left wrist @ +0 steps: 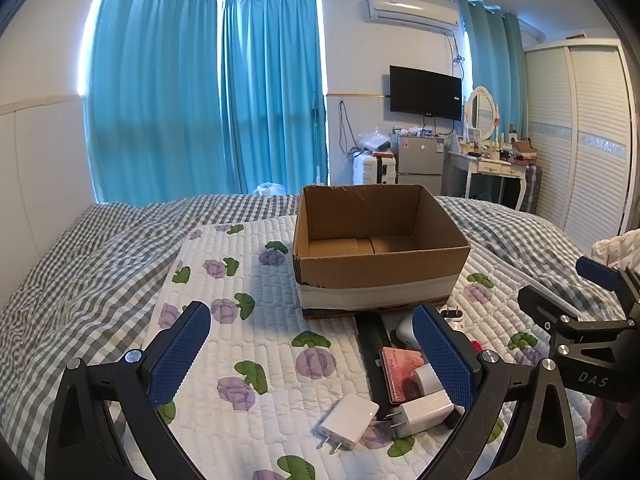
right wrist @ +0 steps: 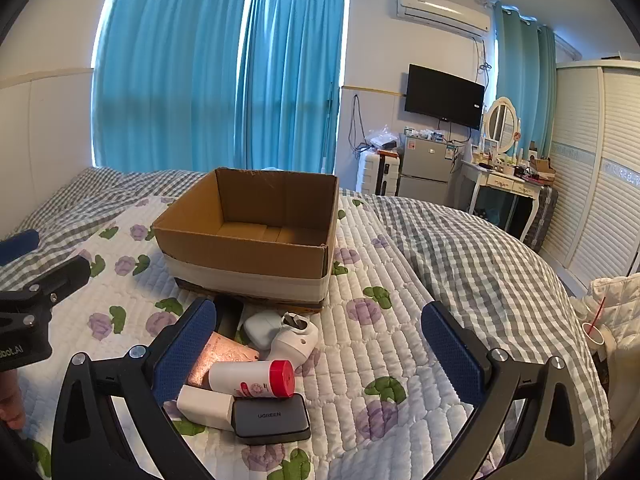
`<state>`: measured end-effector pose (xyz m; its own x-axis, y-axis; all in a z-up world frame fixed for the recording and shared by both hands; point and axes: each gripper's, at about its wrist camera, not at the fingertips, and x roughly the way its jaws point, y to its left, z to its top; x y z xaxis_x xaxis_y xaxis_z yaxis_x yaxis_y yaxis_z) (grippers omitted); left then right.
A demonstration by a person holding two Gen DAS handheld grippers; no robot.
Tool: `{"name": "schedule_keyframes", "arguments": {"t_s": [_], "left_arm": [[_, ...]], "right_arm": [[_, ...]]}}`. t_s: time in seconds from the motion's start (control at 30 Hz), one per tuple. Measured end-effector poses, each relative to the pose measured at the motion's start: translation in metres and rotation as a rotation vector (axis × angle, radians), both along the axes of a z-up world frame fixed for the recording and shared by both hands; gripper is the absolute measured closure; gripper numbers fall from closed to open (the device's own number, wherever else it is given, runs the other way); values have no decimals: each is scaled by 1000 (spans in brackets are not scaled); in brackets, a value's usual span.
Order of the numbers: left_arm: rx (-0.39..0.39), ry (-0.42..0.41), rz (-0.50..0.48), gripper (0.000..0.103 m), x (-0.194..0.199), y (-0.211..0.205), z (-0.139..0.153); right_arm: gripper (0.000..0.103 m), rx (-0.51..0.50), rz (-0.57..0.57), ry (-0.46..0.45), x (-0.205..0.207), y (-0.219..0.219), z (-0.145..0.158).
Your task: Organize rigid objects
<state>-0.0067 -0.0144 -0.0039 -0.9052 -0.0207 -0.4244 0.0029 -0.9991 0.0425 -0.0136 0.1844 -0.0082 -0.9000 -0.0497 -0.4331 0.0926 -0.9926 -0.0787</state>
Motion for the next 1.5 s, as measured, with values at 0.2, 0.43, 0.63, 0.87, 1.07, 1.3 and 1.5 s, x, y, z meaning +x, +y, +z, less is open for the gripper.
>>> {"name": "schedule_keyframes", "arguments": {"t_s": [0.2, 0.43, 0.63, 0.87, 1.07, 1.3, 1.5], "left_arm": [[-2, 1, -1, 0, 0, 0, -1], [-6, 7, -5, 0, 1, 1, -1], [-9, 9, 0, 0, 0, 2, -2], [-15, 10, 3, 0, 1, 2, -2], [-5, 5, 6, 0, 1, 1, -3], [-8, 5, 6, 0, 1, 1, -3], [-9, 6, 6, 0, 1, 1, -3]], "right_arm": [[0, -8, -3, -6, -1, 1, -1], [0, -15, -17, -3, 0, 5, 0], [0, -18, -18, -4, -1, 6, 0], [0, -19, -13, -8, 0, 7, 0], [0, -17, -11, -12, -1, 5, -1], [0, -17, -9, -15, 0, 5, -2], [0, -16, -11, -16, 0, 4, -2]]}}
